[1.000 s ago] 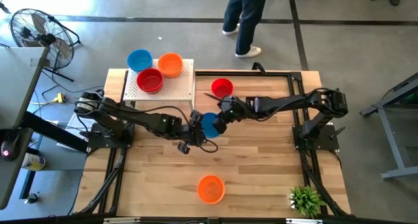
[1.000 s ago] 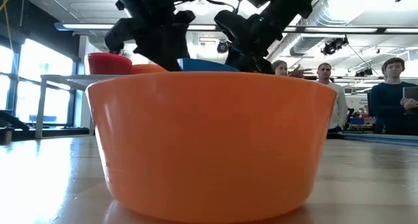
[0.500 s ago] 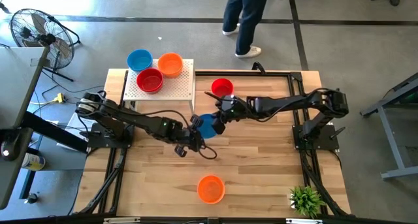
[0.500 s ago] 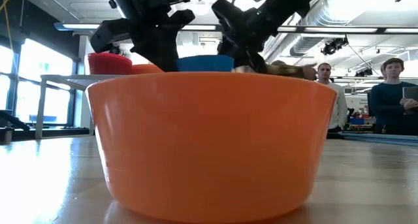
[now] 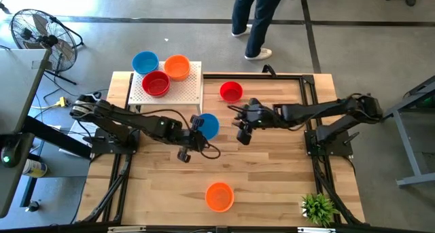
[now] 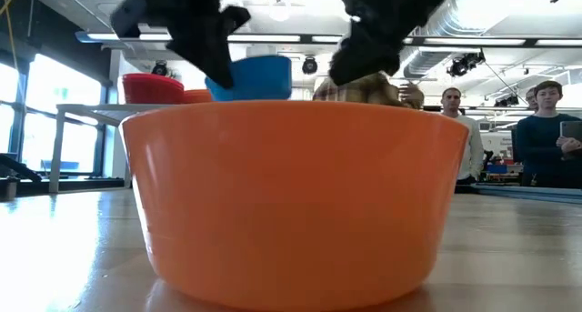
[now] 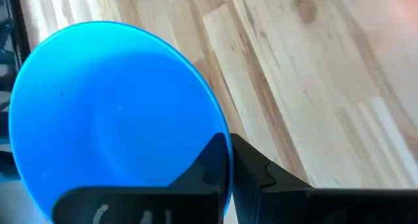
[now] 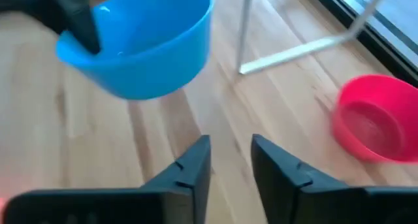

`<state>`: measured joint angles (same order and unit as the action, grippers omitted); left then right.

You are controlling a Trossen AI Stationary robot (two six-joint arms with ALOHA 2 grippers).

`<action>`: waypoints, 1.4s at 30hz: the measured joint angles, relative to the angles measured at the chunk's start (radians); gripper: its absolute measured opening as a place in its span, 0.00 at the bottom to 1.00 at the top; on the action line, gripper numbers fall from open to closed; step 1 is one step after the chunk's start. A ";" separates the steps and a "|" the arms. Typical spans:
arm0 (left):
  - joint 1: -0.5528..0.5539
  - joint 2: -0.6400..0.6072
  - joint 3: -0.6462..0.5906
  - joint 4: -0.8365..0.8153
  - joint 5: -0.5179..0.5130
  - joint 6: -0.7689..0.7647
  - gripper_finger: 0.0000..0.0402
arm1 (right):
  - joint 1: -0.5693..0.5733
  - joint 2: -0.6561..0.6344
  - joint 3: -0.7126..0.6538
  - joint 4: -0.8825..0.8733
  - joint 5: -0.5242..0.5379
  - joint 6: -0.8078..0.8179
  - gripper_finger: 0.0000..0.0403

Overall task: Pick & Place Mini bowls
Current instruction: Stack the blue bowl on top of the blue bowl on the shelf

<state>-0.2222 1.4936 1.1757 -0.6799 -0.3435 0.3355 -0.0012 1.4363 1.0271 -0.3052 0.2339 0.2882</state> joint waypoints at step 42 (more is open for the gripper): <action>0.912 -0.175 0.567 -0.725 0.034 -0.340 0.00 | 0.055 -0.176 -0.494 0.602 -0.100 -0.137 0.01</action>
<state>0.6902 1.3190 1.7428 -1.4054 -0.3093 -0.0045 0.0534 1.2606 0.5331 0.2966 0.1341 0.1511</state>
